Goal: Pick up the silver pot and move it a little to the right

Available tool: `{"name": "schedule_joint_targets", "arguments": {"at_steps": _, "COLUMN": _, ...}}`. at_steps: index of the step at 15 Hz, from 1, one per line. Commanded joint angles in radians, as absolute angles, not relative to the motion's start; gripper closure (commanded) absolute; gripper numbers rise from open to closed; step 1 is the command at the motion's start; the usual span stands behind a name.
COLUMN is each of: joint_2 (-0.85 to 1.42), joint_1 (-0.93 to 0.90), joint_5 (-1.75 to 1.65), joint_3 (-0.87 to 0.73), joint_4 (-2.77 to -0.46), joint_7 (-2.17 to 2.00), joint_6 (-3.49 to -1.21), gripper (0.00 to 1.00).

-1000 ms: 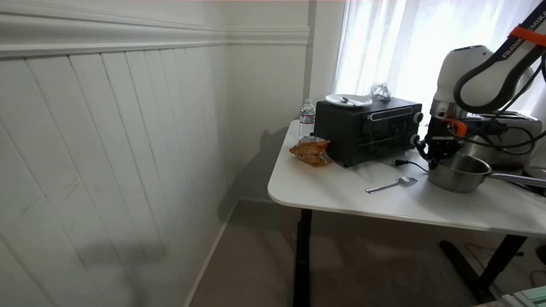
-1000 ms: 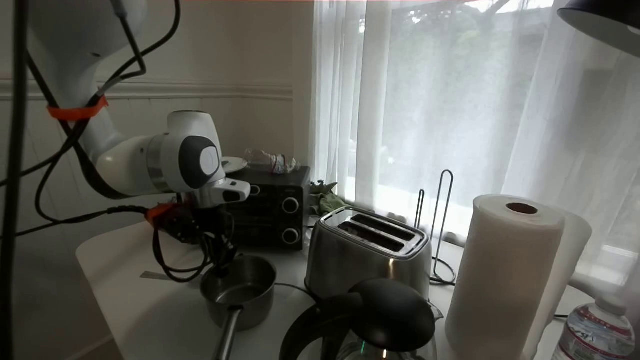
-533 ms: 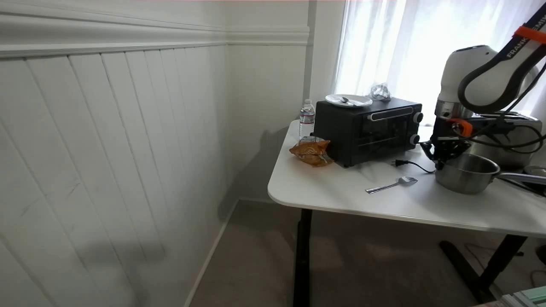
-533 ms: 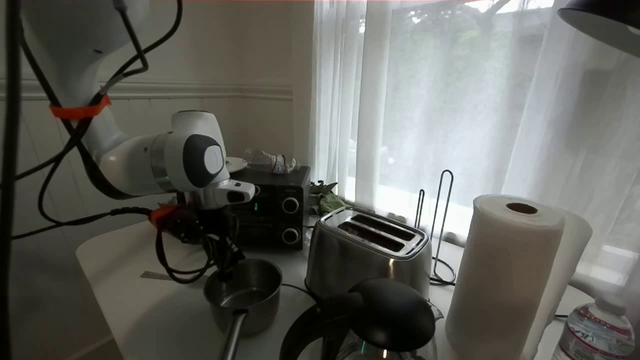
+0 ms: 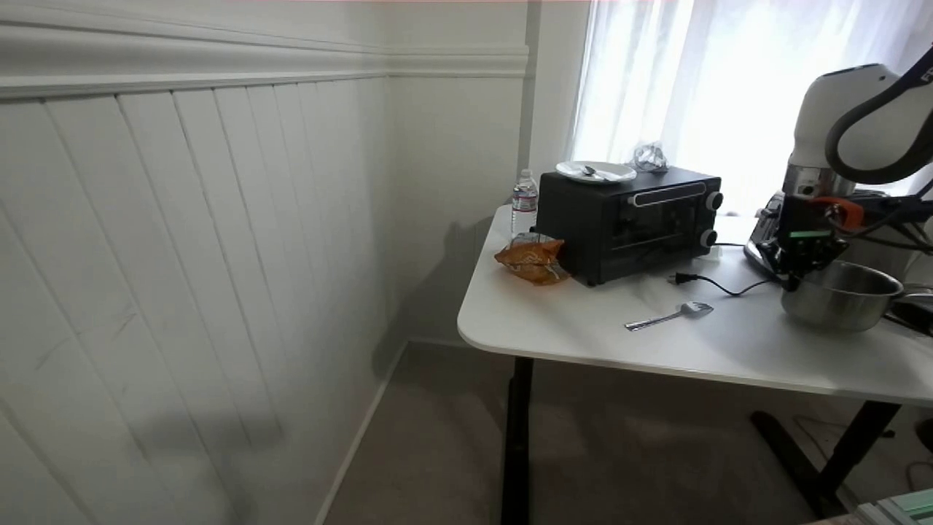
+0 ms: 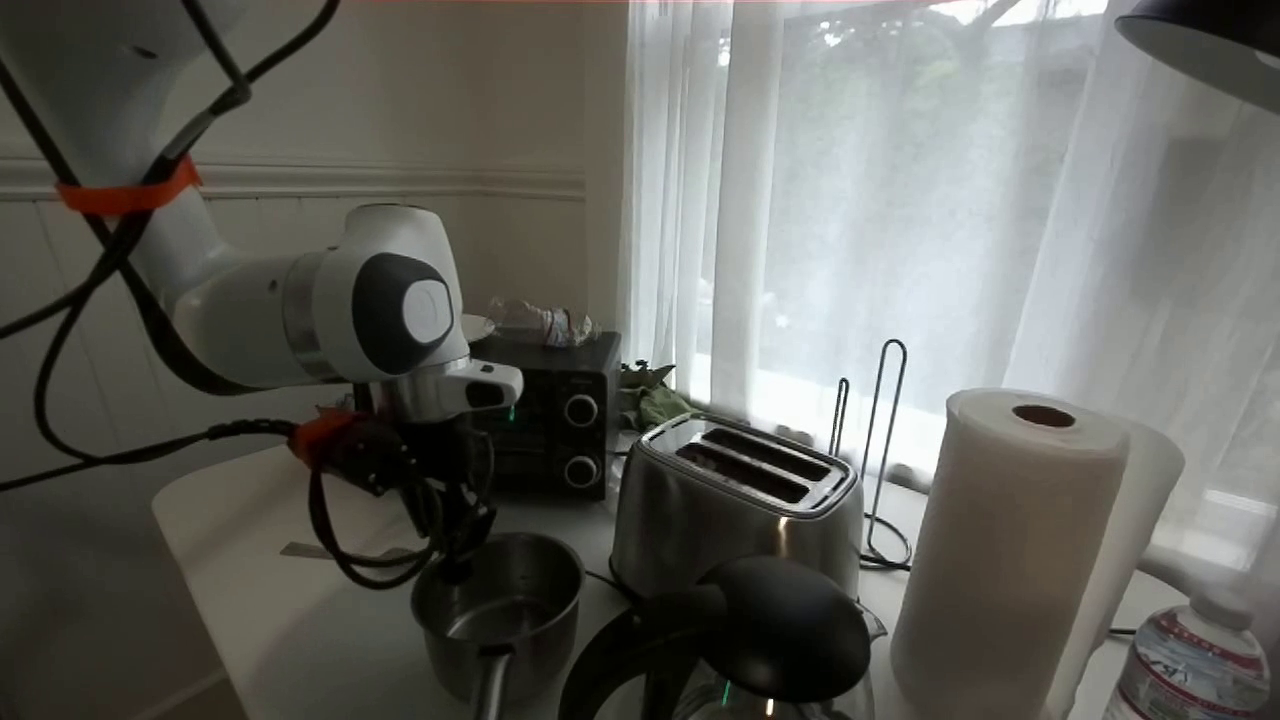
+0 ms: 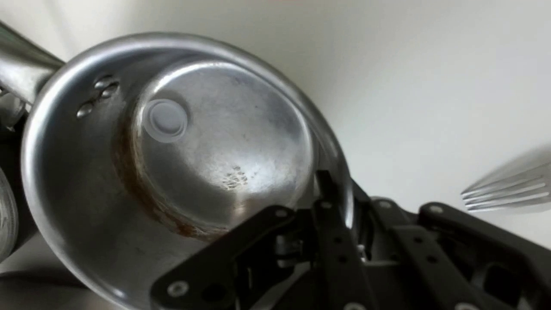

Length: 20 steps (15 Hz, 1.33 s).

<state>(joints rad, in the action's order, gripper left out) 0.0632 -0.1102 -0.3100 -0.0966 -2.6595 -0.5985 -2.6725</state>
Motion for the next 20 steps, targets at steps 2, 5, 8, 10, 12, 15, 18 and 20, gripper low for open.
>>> {"name": "schedule_joint_targets", "arguments": {"at_steps": 2, "joint_2": -0.077, "joint_1": -0.033, "joint_5": -0.294, "joint_3": -0.089, "joint_4": -2.812, "joint_7": -0.488, "joint_6": -2.735, "gripper": 0.98}}
{"name": "schedule_joint_targets", "arguments": {"at_steps": 5, "joint_2": -0.035, "joint_1": -0.003, "joint_5": -0.188, "joint_3": -0.078, "joint_4": -2.767, "joint_7": -0.341, "joint_6": -2.765, "gripper": 0.98}}
{"name": "schedule_joint_targets", "arguments": {"at_steps": 8, "joint_2": -0.035, "joint_1": 0.004, "joint_5": -0.078, "joint_3": -0.071, "joint_4": -2.754, "joint_7": -0.219, "joint_6": -2.774, "gripper": 0.98}}
{"name": "schedule_joint_targets", "arguments": {"at_steps": 10, "joint_2": -0.03, "joint_1": 0.003, "joint_5": -0.036, "joint_3": -0.066, "joint_4": -2.747, "joint_7": -0.166, "joint_6": -2.767, "gripper": 0.98}}
{"name": "schedule_joint_targets", "arguments": {"at_steps": 12, "joint_2": -0.027, "joint_1": 0.004, "joint_5": -0.033, "joint_3": -0.064, "joint_4": -2.744, "joint_7": -0.141, "joint_6": -2.754, "gripper": 0.98}}
{"name": "schedule_joint_targets", "arguments": {"at_steps": 15, "joint_2": -0.026, "joint_1": 0.01, "joint_5": -0.081, "joint_3": -0.065, "joint_4": -2.744, "joint_7": -0.162, "joint_6": -2.75, "gripper": 0.98}}
{"name": "schedule_joint_targets", "arguments": {"at_steps": 18, "joint_2": -0.009, "joint_1": 0.014, "joint_5": -0.124, "joint_3": -0.069, "joint_4": -2.744, "joint_7": -0.195, "joint_6": -2.755, "gripper": 0.98}}
{"name": "schedule_joint_targets", "arguments": {"at_steps": 20, "joint_2": 0.003, "joint_1": 0.019, "joint_5": -0.151, "joint_3": -0.075, "joint_4": -2.744, "joint_7": -0.229, "joint_6": -2.758, "gripper": 0.98}}
